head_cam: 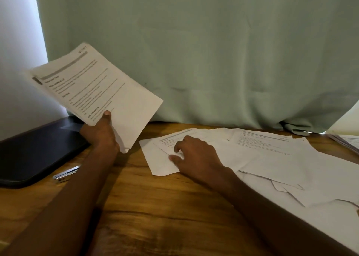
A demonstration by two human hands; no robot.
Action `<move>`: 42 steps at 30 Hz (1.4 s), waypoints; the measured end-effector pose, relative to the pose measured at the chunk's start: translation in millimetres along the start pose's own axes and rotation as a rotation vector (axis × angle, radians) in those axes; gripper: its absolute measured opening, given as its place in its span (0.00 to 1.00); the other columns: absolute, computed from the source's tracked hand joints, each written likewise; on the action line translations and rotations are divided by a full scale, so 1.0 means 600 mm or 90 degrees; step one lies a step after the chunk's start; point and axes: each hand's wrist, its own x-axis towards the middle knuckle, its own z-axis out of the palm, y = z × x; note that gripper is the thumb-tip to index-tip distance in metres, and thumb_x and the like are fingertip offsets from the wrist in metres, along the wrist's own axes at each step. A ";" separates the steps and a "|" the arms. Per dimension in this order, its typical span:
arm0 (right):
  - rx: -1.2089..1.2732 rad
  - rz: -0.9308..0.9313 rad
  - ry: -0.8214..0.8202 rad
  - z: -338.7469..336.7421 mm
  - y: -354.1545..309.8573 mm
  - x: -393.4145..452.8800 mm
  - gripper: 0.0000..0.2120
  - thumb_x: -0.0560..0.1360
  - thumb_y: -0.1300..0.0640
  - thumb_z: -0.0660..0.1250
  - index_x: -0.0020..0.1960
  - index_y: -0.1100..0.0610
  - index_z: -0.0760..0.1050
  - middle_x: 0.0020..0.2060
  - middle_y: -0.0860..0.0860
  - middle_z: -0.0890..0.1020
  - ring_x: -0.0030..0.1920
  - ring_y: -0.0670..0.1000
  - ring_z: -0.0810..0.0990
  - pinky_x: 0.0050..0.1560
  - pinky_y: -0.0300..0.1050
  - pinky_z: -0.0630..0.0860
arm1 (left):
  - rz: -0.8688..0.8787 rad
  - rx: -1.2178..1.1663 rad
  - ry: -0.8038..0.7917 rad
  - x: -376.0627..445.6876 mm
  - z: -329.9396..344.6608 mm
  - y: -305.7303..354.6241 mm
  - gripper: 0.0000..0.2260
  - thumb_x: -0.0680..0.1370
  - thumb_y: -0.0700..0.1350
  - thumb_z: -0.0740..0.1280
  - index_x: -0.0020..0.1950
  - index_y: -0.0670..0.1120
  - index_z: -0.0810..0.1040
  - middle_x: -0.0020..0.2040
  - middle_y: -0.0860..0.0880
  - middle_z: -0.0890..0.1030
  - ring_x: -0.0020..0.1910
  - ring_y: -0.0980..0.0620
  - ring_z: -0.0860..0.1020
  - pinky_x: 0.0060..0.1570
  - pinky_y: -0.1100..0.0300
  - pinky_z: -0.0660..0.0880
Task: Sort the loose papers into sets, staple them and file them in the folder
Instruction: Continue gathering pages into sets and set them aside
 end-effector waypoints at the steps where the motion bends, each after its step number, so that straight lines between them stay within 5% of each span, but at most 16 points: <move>1: 0.049 0.023 0.018 -0.005 0.007 0.003 0.17 0.81 0.41 0.64 0.62 0.48 0.80 0.59 0.47 0.81 0.58 0.50 0.79 0.57 0.49 0.76 | -0.002 0.006 -0.006 0.001 0.000 -0.003 0.17 0.79 0.43 0.74 0.66 0.47 0.76 0.55 0.57 0.81 0.47 0.63 0.79 0.39 0.70 0.73; 4: 0.002 0.089 0.099 -0.021 0.055 0.012 0.12 0.82 0.47 0.62 0.60 0.48 0.80 0.56 0.47 0.83 0.56 0.50 0.81 0.55 0.47 0.75 | -0.024 0.015 -0.015 0.006 0.001 -0.012 0.17 0.77 0.43 0.76 0.63 0.49 0.76 0.54 0.57 0.81 0.49 0.60 0.79 0.46 0.63 0.73; 8: -0.091 0.205 -0.038 -0.026 0.129 0.007 0.16 0.83 0.44 0.61 0.65 0.50 0.77 0.62 0.50 0.81 0.61 0.53 0.79 0.63 0.52 0.73 | -0.041 0.021 -0.027 0.006 0.005 -0.019 0.19 0.77 0.43 0.76 0.67 0.46 0.77 0.60 0.52 0.82 0.52 0.55 0.79 0.55 0.54 0.72; 14: 0.000 0.266 -0.009 -0.015 0.148 0.016 0.19 0.76 0.35 0.68 0.52 0.50 0.80 0.51 0.48 0.83 0.50 0.50 0.78 0.49 0.47 0.74 | -0.071 0.039 -0.102 0.002 0.009 -0.032 0.14 0.78 0.41 0.75 0.61 0.48 0.77 0.48 0.57 0.80 0.45 0.61 0.76 0.43 0.64 0.71; 17: -0.023 0.311 0.025 -0.013 0.151 0.017 0.27 0.76 0.31 0.65 0.61 0.52 0.76 0.59 0.51 0.80 0.60 0.54 0.77 0.56 0.52 0.74 | -0.074 0.062 -0.147 -0.004 0.014 -0.035 0.14 0.77 0.42 0.76 0.61 0.49 0.77 0.48 0.57 0.80 0.45 0.61 0.76 0.42 0.65 0.70; 22: -0.049 0.366 -0.094 -0.012 0.163 0.015 0.41 0.70 0.23 0.65 0.69 0.53 0.71 0.67 0.56 0.74 0.68 0.59 0.73 0.67 0.60 0.69 | -0.085 0.076 -0.182 -0.013 0.017 -0.035 0.14 0.77 0.42 0.76 0.59 0.49 0.78 0.49 0.57 0.81 0.46 0.59 0.77 0.41 0.64 0.71; 27: 0.192 0.405 -0.054 -0.018 0.168 0.021 0.30 0.69 0.42 0.79 0.62 0.58 0.75 0.60 0.55 0.80 0.60 0.58 0.79 0.60 0.53 0.76 | -0.107 0.088 -0.232 -0.014 0.016 -0.032 0.11 0.76 0.43 0.77 0.55 0.53 0.80 0.50 0.56 0.83 0.48 0.56 0.80 0.41 0.61 0.75; 31: 0.387 0.387 0.117 -0.021 0.174 0.025 0.10 0.71 0.57 0.78 0.50 0.58 0.84 0.50 0.53 0.86 0.53 0.57 0.83 0.58 0.53 0.79 | -0.107 0.090 -0.276 -0.012 0.013 -0.032 0.13 0.75 0.45 0.78 0.55 0.56 0.80 0.52 0.56 0.85 0.51 0.52 0.81 0.43 0.56 0.76; 34: 0.570 0.382 0.199 -0.021 0.178 0.027 0.09 0.73 0.62 0.76 0.53 0.59 0.84 0.49 0.54 0.87 0.52 0.56 0.85 0.60 0.56 0.80 | -0.105 0.082 -0.283 -0.011 0.014 -0.030 0.13 0.74 0.45 0.78 0.55 0.56 0.81 0.46 0.58 0.87 0.52 0.51 0.82 0.42 0.56 0.77; 38: 0.704 0.388 0.227 -0.021 0.183 0.028 0.07 0.75 0.65 0.74 0.53 0.58 0.83 0.48 0.52 0.87 0.45 0.49 0.86 0.42 0.39 0.81 | -0.111 0.060 -0.293 -0.016 0.016 -0.032 0.16 0.70 0.45 0.80 0.55 0.54 0.83 0.48 0.56 0.88 0.52 0.49 0.83 0.44 0.53 0.78; 42: 0.757 0.394 0.240 -0.022 0.185 0.030 0.09 0.76 0.66 0.73 0.56 0.61 0.83 0.50 0.53 0.87 0.46 0.52 0.86 0.42 0.40 0.79 | -0.101 0.062 -0.310 -0.015 0.016 -0.038 0.19 0.65 0.46 0.80 0.55 0.53 0.84 0.50 0.55 0.88 0.52 0.49 0.84 0.45 0.52 0.80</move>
